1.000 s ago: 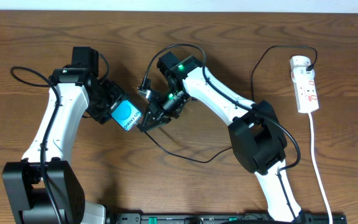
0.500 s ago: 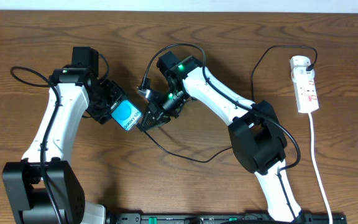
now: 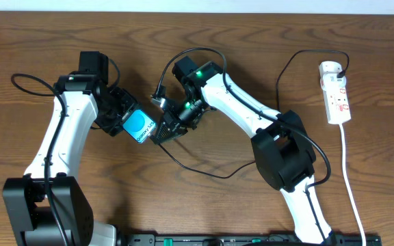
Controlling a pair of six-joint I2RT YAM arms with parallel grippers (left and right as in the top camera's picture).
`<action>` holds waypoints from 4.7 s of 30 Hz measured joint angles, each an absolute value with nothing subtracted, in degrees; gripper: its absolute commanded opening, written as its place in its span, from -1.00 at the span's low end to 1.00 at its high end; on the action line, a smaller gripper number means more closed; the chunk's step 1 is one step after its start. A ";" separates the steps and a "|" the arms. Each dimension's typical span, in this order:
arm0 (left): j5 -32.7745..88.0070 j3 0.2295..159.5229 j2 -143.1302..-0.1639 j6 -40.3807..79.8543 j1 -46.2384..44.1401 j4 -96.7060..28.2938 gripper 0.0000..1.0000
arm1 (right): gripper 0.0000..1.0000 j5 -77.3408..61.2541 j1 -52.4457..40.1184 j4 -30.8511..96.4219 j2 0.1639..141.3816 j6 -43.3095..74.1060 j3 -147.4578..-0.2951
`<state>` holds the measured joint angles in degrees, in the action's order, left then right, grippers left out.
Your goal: Plug charger to phone and switch on socket
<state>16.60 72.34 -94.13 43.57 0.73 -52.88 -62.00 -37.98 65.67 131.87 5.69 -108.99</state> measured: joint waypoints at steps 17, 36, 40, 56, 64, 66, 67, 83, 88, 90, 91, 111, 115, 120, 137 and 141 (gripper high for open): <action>17.08 72.34 -94.13 43.68 0.75 -52.73 -0.85 | -0.98 -61.63 -38.02 65.45 131.87 6.13 -108.99; 16.60 72.34 -94.13 43.70 0.89 -52.47 -0.86 | -0.98 -61.47 -38.02 63.11 131.87 8.62 -108.62; 16.12 72.34 -94.13 43.68 0.27 -52.25 -0.86 | -0.98 -61.41 -38.02 63.13 131.87 8.88 -108.51; 15.51 72.34 -94.13 43.68 -0.12 -51.88 -0.85 | -0.98 -61.17 -38.02 61.25 131.87 10.72 -108.25; 15.07 72.34 -94.13 43.68 -0.12 -51.64 -0.85 | -0.98 -60.93 -38.02 60.51 131.87 11.62 -108.22; 15.07 72.34 -94.13 43.68 -0.12 -51.64 -0.86 | -0.99 -60.86 -38.02 60.49 131.87 11.64 -108.22; 15.07 72.34 -94.13 43.68 -0.12 -51.64 -0.86 | -0.98 -60.86 -38.02 60.49 131.87 11.64 -108.22; 15.07 72.34 -94.13 43.68 -0.12 -51.64 -0.86 | -0.98 -60.82 -38.02 60.49 131.87 11.75 -108.22; 15.07 72.34 -94.13 43.68 -0.12 -51.64 -0.85 | -0.95 -60.80 -38.02 60.55 131.87 11.75 -108.22; 15.07 72.34 -94.13 43.68 -0.12 -51.64 -0.85 | -0.94 -60.80 -38.02 60.55 131.87 11.77 -108.22; 15.09 72.34 -94.13 43.68 -0.12 -51.64 -0.85 | -0.95 -60.77 -38.02 60.55 131.87 11.77 -108.22; 16.21 72.34 -94.13 43.68 -0.45 -51.81 -0.86 | -0.82 -60.53 -38.02 61.45 131.87 11.73 -108.22; 17.06 72.34 -94.13 43.68 -0.95 -52.14 -0.86 | -0.80 -60.42 -38.02 61.19 131.87 11.70 -108.22; 17.30 72.34 -94.13 43.70 -0.97 -52.14 -0.86 | -0.79 -60.36 -38.02 61.19 131.87 11.70 -108.22; 17.72 72.34 -94.13 43.68 -0.99 -52.38 -0.85 | -0.57 -60.38 -38.02 60.99 131.87 11.53 -108.22; 17.69 72.34 -94.13 43.68 -0.99 -52.40 -0.86 | -0.48 -60.38 -38.02 60.99 131.87 11.53 -108.22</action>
<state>17.69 72.34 -94.13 43.68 -0.99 -52.40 -60.38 -38.02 60.99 131.87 11.53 -108.22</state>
